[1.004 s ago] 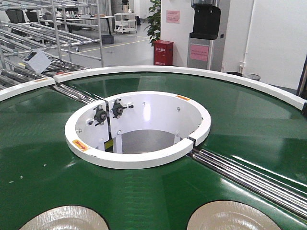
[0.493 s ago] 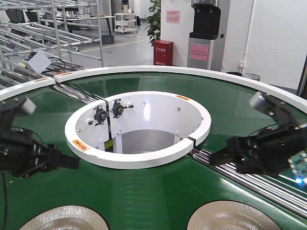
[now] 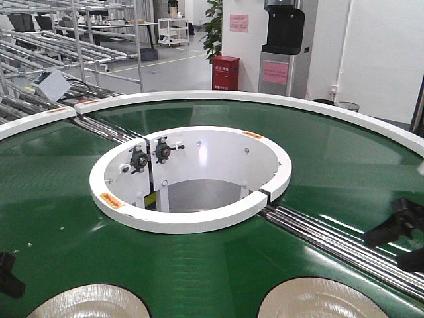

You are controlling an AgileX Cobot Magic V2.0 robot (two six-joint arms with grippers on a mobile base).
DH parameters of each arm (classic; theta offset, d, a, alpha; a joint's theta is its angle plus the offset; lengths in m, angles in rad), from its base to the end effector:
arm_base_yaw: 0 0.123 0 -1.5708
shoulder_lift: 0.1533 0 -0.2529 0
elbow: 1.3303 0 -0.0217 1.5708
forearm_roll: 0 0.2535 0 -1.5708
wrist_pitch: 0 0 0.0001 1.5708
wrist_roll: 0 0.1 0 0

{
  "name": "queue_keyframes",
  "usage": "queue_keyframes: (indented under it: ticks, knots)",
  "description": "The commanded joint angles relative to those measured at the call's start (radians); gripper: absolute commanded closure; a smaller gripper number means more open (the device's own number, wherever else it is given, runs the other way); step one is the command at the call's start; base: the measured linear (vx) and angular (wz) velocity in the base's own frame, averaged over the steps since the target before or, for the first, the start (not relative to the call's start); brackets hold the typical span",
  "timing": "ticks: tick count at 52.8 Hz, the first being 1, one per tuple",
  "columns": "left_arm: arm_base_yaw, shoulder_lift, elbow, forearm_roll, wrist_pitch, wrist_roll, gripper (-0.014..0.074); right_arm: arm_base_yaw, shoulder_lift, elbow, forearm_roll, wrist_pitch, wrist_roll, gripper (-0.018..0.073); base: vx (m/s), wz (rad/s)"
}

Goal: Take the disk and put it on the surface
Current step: 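Lower both grippers toward the two cream plates on the conveyor, then close both grippers on the rims of the two plates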

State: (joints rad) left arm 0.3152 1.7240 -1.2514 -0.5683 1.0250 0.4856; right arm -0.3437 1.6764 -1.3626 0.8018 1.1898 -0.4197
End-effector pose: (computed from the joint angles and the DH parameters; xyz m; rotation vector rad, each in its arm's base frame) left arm 0.3378 0.0617 0.2026 -0.1251 2.7415 -0.5708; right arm 0.3410 -0.0512 0.2604 0.2280 2.5702 0.8899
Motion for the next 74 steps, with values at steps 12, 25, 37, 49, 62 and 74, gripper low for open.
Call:
queue_keyframes:
  ticks: [12, 25, 37, 49, 62, 74]
  knots:
    - [0.001, 0.125, -0.034, -0.054, -0.005, 0.111, 0.0092, -0.04, -0.043, -0.034, 0.063, -0.041, -0.014, 0.0019, 0.0, 0.0]
    - [-0.011, 0.207, -0.034, -0.227, 0.117, 0.274, 0.0116, -0.04, -0.043, -0.034, 0.063, -0.085, -0.025, 0.0019, 0.0, 0.0]
    - [-0.085, 0.246, -0.034, -0.228, 0.18, 0.277, 0.0248, -0.04, -0.043, -0.034, 0.063, -0.088, -0.028, 0.0019, 0.0, 0.0]
    - [-0.115, 0.201, -0.034, -0.28, 0.183, 0.271, 0.0607, -0.04, -0.043, -0.034, 0.008, -0.088, -0.021, 0.002, 0.0, 0.0]
    - [-0.112, 0.073, -0.035, -0.467, 0.165, 0.313, 0.0607, -0.04, 0.006, -0.034, -0.168, -0.094, 0.031, 0.002, 0.0, 0.0]
    - [-0.064, -0.03, -0.035, -0.733, 0.138, 0.324, 0.0606, -0.039, 0.122, -0.034, -0.133, -0.095, 0.007, 0.002, 0.0, 0.0]
